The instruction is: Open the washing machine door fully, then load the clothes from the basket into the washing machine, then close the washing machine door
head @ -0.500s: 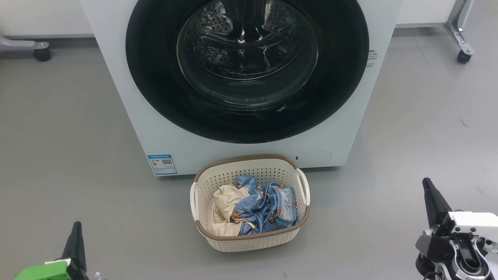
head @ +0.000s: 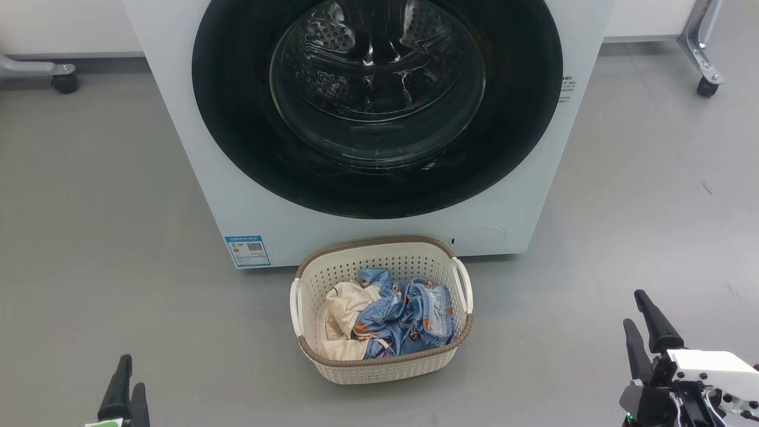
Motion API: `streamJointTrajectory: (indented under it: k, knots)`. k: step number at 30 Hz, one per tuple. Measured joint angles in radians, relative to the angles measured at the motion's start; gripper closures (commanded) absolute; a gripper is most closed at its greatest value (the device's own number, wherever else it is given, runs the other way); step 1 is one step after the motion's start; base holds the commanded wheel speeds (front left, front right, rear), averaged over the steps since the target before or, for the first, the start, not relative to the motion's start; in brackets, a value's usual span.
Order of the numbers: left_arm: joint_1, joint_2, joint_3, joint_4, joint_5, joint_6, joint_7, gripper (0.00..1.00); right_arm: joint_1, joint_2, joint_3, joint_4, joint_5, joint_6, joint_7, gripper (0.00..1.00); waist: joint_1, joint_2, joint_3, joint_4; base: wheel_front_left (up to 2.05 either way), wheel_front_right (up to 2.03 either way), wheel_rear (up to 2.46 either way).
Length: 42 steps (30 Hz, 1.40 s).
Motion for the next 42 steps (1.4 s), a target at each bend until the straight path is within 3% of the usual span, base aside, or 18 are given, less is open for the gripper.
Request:
streamJointTrajectory:
  k: [28, 42]
  knots:
    - [-0.006, 0.013, 0.015, -0.098, 0.037, -0.009, -0.066, 0.00, -0.033, -0.011, 0.053, -0.094, -0.101, 0.004, -0.056, 0.00, 0.0000, 0.0000, 0.006, 0.004, 0.00, 0.00, 0.00]
    - [-0.009, 0.048, 0.004, -0.161, 0.150, -0.018, -0.118, 0.00, -0.068, -0.060, 0.142, -0.152, -0.230, 0.014, -0.106, 0.00, 0.0000, 0.0001, 0.010, 0.004, 0.00, 0.00, 0.00]
